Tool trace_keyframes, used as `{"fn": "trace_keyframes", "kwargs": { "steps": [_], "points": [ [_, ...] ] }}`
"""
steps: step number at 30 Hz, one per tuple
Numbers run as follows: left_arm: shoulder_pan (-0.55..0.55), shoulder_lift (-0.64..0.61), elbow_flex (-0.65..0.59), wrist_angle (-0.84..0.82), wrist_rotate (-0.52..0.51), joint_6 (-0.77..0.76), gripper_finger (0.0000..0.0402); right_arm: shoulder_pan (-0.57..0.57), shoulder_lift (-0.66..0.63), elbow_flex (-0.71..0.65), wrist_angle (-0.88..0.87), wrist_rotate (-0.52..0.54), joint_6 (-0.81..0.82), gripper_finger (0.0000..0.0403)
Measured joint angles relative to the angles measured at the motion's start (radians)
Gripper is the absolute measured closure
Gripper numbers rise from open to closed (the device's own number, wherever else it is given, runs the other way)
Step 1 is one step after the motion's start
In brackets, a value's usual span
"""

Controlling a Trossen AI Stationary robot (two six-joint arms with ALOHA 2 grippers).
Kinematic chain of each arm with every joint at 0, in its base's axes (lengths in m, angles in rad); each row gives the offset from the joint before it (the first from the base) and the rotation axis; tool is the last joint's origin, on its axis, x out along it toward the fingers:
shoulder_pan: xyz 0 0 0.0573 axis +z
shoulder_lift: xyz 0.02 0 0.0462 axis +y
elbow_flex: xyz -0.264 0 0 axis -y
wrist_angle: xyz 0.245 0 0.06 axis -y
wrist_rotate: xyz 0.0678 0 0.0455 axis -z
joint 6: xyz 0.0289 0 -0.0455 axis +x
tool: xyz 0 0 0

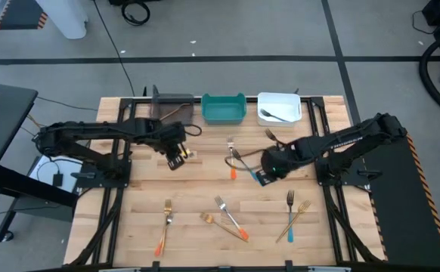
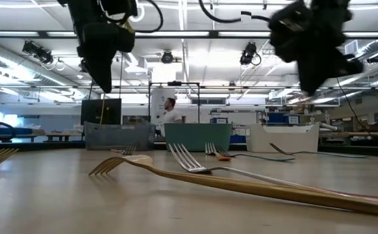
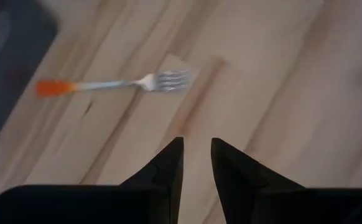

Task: Sort silverware by color (type)
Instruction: Put the blue fork into the white bin

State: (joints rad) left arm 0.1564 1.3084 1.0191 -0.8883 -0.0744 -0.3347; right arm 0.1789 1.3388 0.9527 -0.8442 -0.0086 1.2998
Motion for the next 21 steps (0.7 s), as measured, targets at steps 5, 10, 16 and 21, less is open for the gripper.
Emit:
{"fn": "trace_keyframes", "kwargs": {
  "steps": [5, 10, 16, 21],
  "points": [
    [-0.069, 0.005, 0.000, 0.102, 0.000, -0.003, 0.0311, 0.118, 0.000, -0.006, -0.186, 0.082, 0.249, 0.0312],
    [-0.117, 0.007, 0.000, 0.164, -0.001, 0.005, 0.0311, 0.220, 0.000, -0.054, -0.139, 0.123, 0.521, 0.0312],
    [-0.127, 0.007, 0.000, 0.191, -0.026, 0.006, 0.0311, 0.326, 0.001, -0.099, -0.020, 0.075, 0.680, 0.0312],
    [-0.126, 0.007, 0.000, 0.196, -0.037, 0.006, 0.0311, 0.421, 0.001, -0.135, 0.066, -0.014, 0.740, 0.0312]
  ]
}}
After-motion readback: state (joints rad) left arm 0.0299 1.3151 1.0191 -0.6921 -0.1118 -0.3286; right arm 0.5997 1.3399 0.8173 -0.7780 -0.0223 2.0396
